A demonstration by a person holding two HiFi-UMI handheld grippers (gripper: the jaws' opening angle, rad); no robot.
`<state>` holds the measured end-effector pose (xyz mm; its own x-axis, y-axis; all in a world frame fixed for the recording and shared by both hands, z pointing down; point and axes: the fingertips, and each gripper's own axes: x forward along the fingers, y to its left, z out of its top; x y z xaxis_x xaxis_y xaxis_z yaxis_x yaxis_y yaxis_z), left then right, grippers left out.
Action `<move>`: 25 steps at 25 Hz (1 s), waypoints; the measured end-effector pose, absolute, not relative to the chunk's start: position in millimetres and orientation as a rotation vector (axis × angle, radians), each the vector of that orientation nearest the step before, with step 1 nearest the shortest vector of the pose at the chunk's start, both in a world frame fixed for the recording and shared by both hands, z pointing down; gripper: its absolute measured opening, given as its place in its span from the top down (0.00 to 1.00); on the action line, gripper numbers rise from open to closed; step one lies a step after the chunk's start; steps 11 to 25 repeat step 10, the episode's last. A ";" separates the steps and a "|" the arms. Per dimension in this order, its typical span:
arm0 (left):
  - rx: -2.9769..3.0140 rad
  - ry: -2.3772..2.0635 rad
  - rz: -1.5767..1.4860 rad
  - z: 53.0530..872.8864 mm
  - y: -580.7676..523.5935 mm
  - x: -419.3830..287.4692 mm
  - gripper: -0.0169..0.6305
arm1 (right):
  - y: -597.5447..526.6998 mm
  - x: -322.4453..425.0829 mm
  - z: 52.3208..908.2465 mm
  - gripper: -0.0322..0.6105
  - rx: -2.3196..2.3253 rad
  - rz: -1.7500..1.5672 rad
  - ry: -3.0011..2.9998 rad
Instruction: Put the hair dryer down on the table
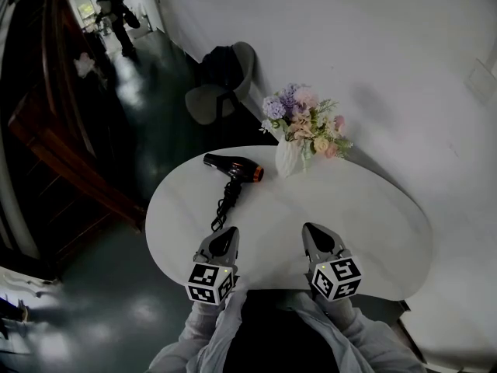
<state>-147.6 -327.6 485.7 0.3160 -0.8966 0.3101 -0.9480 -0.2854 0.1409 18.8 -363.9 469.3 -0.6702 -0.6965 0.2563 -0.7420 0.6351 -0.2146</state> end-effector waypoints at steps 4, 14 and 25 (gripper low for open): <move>2.283 -1.659 0.251 488.2 -326.6 -149.3 0.97 | -364.0 17.9 468.0 0.93 1.207 0.451 -2.700; 2.272 -1.666 0.255 490.9 -328.0 -156.1 0.97 | -362.7 13.3 470.2 0.93 1.204 0.452 -2.696; 2.272 -1.666 0.255 490.9 -328.0 -156.1 0.97 | -362.7 13.3 470.2 0.93 1.204 0.452 -2.696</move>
